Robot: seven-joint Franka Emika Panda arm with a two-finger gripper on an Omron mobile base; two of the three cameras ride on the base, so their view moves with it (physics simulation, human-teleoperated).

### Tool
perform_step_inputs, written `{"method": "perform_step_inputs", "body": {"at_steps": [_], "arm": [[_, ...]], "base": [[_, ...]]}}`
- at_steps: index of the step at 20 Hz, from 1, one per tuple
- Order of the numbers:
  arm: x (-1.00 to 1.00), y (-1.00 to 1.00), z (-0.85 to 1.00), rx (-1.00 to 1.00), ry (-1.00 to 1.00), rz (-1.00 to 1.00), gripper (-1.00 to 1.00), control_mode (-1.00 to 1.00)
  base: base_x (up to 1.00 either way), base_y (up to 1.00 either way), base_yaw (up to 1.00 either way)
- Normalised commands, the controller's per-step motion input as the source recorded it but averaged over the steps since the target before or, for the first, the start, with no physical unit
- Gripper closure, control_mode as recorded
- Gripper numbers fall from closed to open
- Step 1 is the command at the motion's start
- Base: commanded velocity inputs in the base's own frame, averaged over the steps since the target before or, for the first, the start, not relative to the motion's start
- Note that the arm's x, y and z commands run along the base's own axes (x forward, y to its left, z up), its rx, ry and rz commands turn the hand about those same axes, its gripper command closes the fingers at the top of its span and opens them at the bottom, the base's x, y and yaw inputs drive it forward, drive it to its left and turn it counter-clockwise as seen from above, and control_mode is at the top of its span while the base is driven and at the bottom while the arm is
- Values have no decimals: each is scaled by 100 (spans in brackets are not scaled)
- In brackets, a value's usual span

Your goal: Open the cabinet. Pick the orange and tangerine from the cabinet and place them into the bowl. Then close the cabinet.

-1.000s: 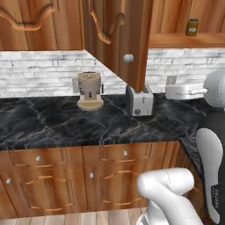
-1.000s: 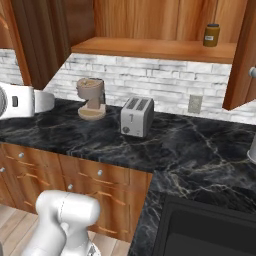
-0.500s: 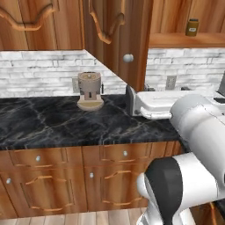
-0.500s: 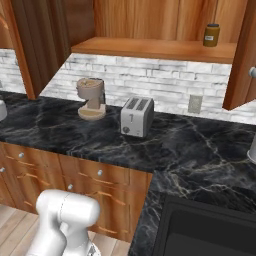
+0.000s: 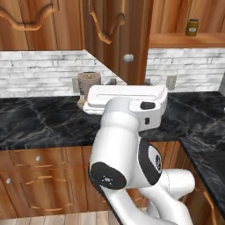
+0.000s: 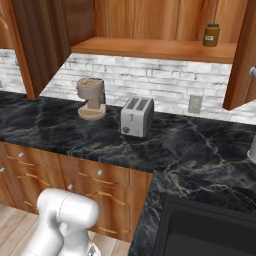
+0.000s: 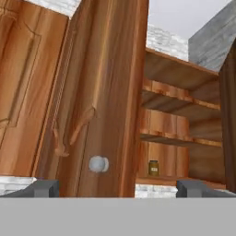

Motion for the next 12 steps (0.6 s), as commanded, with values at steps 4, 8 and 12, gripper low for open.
{"method": "perform_step_inputs", "body": {"at_steps": [4,8,12], "arm": [[100,72,-13,-11,1,-35,-100,-100],[100,20,-2,-2,0,-33,-100,-100],[93,-13,0,1,0,-28,-100,-100]], "base": [[0,0,0],[0,0,0],[0,0,0]]}}
